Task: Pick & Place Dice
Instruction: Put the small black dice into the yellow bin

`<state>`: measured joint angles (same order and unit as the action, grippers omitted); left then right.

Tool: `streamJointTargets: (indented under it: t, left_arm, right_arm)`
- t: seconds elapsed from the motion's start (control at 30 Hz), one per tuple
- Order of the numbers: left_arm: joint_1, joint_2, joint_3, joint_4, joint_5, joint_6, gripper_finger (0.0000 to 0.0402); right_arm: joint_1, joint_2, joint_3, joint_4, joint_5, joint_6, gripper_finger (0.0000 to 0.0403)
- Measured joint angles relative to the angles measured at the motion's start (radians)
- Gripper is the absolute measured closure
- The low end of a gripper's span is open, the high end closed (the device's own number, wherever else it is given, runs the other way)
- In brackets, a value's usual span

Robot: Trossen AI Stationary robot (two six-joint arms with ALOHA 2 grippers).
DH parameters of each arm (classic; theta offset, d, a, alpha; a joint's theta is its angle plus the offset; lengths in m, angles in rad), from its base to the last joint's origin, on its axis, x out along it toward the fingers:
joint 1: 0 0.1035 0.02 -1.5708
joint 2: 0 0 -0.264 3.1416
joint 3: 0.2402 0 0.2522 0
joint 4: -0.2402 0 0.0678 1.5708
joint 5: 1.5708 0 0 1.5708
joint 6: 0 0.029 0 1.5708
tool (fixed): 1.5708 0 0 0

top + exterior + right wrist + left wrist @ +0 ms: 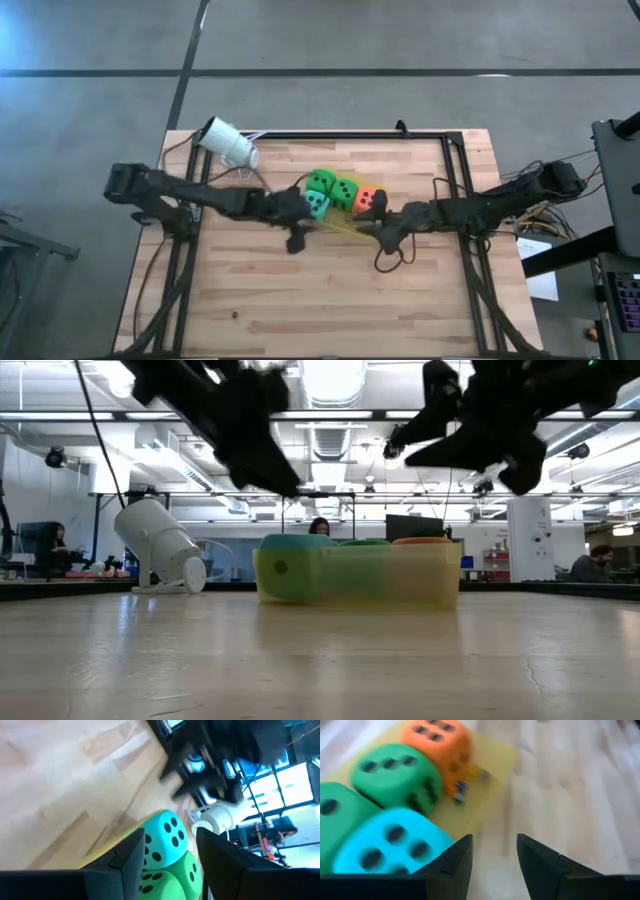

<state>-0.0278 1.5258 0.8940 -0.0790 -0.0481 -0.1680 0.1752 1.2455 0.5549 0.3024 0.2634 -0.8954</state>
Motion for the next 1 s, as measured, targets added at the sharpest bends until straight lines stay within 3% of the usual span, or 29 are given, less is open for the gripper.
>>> streamJointTargets:
  t: [0.17, 0.4, 0.7, 1.0]
  left_arm:
    - [-0.164, -0.118, 0.0, -0.149, -0.115, 0.0, 0.0243]
    - [-0.449, -0.169, 0.001, -0.263, -0.338, -0.176, 0.0241]
    - [-0.681, -0.153, 0.0, -0.39, -0.345, -0.511, 0.024]
    - [-0.844, -0.114, -0.001, -0.506, -0.271, -0.871, 0.024]
  right_arm:
    - [0.03, -0.082, 0.0, -0.084, 0.0, 0.108, 0.0229]
    - [0.067, -0.161, 0.0, -0.164, -0.019, 0.19, 0.0229]
    - [0.086, -0.225, 0.0, -0.209, -0.217, 0.354, 0.0229]
    - [0.117, -0.234, 0.0, -0.248, -0.223, 0.479, 0.023]
